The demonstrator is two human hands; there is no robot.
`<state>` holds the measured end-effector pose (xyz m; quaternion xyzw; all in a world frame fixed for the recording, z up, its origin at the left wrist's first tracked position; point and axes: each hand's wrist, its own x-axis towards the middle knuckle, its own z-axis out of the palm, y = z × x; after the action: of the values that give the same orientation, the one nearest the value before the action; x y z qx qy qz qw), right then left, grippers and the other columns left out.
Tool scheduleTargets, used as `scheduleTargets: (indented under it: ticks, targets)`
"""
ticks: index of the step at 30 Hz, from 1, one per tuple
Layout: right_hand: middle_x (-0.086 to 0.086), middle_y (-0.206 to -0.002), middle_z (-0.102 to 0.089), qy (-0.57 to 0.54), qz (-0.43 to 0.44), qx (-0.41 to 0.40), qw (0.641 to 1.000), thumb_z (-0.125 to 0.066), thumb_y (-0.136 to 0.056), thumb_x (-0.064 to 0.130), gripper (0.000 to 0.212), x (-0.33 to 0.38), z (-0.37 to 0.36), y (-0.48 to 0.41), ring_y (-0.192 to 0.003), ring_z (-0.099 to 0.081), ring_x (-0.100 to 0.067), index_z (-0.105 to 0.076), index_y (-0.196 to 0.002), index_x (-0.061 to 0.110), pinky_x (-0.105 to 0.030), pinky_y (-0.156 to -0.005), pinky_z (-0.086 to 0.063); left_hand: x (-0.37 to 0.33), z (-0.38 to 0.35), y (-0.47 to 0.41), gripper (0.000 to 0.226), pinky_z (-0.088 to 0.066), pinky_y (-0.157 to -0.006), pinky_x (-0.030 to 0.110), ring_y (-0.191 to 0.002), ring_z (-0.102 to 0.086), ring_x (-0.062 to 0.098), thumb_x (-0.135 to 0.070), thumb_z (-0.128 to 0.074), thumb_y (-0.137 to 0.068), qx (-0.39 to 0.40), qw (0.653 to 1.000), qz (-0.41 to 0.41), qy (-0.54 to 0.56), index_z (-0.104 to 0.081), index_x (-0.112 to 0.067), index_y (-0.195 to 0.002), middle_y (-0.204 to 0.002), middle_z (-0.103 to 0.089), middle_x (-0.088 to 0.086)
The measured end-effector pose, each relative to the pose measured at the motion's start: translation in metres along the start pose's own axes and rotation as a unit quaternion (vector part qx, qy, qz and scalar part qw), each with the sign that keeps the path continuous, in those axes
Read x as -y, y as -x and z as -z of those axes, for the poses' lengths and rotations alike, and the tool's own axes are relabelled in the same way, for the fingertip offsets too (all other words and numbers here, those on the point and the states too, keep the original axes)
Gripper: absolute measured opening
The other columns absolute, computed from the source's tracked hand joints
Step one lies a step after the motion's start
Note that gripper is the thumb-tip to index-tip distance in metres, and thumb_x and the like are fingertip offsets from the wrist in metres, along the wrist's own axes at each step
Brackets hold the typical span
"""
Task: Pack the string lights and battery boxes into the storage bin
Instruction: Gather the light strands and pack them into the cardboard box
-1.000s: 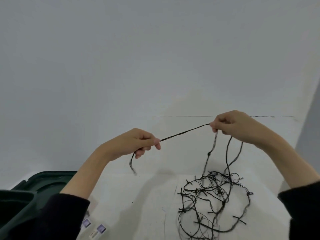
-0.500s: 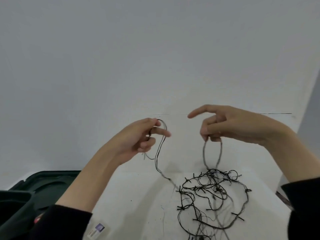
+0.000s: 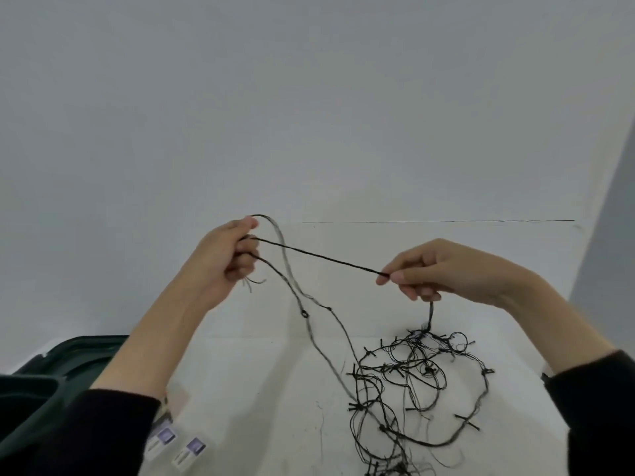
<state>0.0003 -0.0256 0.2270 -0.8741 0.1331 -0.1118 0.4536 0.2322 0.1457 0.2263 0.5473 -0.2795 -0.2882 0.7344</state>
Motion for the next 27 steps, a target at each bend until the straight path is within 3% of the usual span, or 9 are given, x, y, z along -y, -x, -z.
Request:
scheduleTargets:
  ticks: [5, 8, 11, 13, 14, 17, 20, 23, 27]
  targets:
    - [-0.006, -0.061, -0.052, -0.013, -0.064, 0.051, 0.997, -0.055, -0.093, 0.014, 0.017, -0.02, -0.002, 0.009, -0.049, -0.039, -0.011, -0.071, -0.092, 0.008, -0.019, -0.049, -0.036, 0.012, 0.026, -0.013, 0.023, -0.011, -0.031, 0.013, -0.031, -0.021, 0.001, -0.02, -0.038, -0.1, -0.05, 0.998, -0.001, -0.032, -0.047, -0.02, -0.08, -0.041, -0.028, -0.012]
    - [-0.005, -0.058, -0.052, -0.012, -0.05, 0.03, 0.998, -0.057, -0.089, 0.015, 0.012, -0.01, -0.007, 0.008, -0.047, -0.039, -0.013, -0.067, -0.085, 0.01, -0.021, -0.05, -0.037, 0.024, 0.027, -0.017, 0.019, -0.016, -0.031, 0.013, -0.032, -0.024, 0.004, -0.018, -0.04, -0.1, -0.071, 0.988, -0.027, -0.136, -0.051, -0.014, -0.085, -0.05, -0.037, -0.004]
    - [-0.005, -0.056, -0.053, -0.12, 0.013, -0.051, 0.991, -0.058, -0.083, 0.023, 0.012, 0.011, -0.004, 0.004, -0.052, -0.048, -0.018, -0.062, -0.083, 0.012, -0.03, -0.062, -0.04, 0.031, 0.03, -0.019, 0.017, -0.024, -0.04, 0.021, -0.041, -0.031, 0.01, -0.02, -0.04, -0.099, -0.075, 0.931, -0.065, -0.35, -0.052, -0.012, -0.092, -0.067, -0.056, 0.003]
    - [-0.003, -0.055, -0.05, -0.101, 0.035, -0.066, 0.992, -0.057, -0.087, 0.02, 0.01, 0.025, -0.003, -0.001, -0.055, -0.05, -0.018, -0.063, -0.083, 0.013, -0.032, -0.068, -0.042, 0.033, 0.024, -0.016, 0.02, -0.029, -0.046, 0.025, -0.049, -0.037, 0.014, -0.021, -0.037, -0.099, -0.089, 0.891, -0.109, -0.432, -0.053, -0.011, -0.093, -0.074, -0.057, 0.002]
    - [-0.001, -0.054, -0.048, -0.06, 0.036, -0.062, 0.996, -0.057, -0.09, 0.018, 0.011, 0.031, -0.006, -0.005, -0.053, -0.047, -0.016, -0.065, -0.084, 0.013, -0.03, -0.066, -0.044, 0.033, 0.017, -0.012, 0.02, -0.031, -0.046, 0.025, -0.05, -0.04, 0.014, -0.021, -0.036, -0.1, -0.082, 0.898, -0.123, -0.414, -0.052, -0.01, -0.094, -0.077, -0.059, 0.003]
    - [0.004, -0.051, -0.044, 0.043, 0.03, -0.035, 0.998, -0.057, -0.091, 0.015, 0.013, 0.043, -0.028, -0.023, -0.047, -0.039, -0.011, -0.068, -0.088, 0.01, -0.024, -0.055, -0.042, 0.031, -0.014, 0.002, 0.017, -0.029, -0.038, 0.019, -0.039, -0.038, 0.014, -0.021, -0.038, -0.1, 0.026, 0.967, -0.105, -0.231, -0.048, -0.012, -0.09, -0.084, -0.072, 0.005]
    - [0.004, -0.051, -0.044, 0.062, 0.042, -0.054, 0.996, -0.059, -0.09, 0.017, 0.013, 0.046, -0.046, -0.04, -0.044, -0.038, -0.008, -0.068, -0.088, 0.007, -0.023, -0.051, -0.039, 0.033, -0.035, 0.011, 0.017, -0.023, -0.036, 0.018, -0.037, -0.03, 0.012, -0.024, -0.038, -0.1, 0.109, 0.971, -0.068, -0.203, -0.049, -0.014, -0.092, -0.057, -0.061, 0.0]
    - [0.004, -0.054, -0.043, 0.058, 0.023, -0.056, 0.997, -0.062, -0.089, 0.021, 0.015, 0.041, -0.044, -0.043, -0.046, -0.037, -0.007, -0.071, -0.088, 0.009, -0.02, -0.049, -0.034, 0.033, -0.034, 0.007, 0.016, -0.02, -0.039, 0.016, -0.042, -0.03, 0.009, -0.026, -0.041, -0.099, 0.051, 0.978, -0.072, -0.187, -0.052, -0.019, -0.089, -0.047, -0.038, -0.01]
    - [0.004, -0.057, -0.045, 0.031, -0.044, 0.031, 0.998, -0.056, -0.093, 0.023, 0.021, 0.026, -0.036, -0.034, -0.046, -0.032, -0.008, -0.071, -0.095, 0.008, -0.017, -0.043, -0.026, 0.027, -0.016, -0.004, 0.019, -0.023, -0.042, 0.015, -0.038, -0.033, 0.003, -0.023, -0.041, -0.099, -0.044, 0.991, -0.096, -0.081, -0.051, -0.021, -0.083, -0.044, -0.036, -0.014]
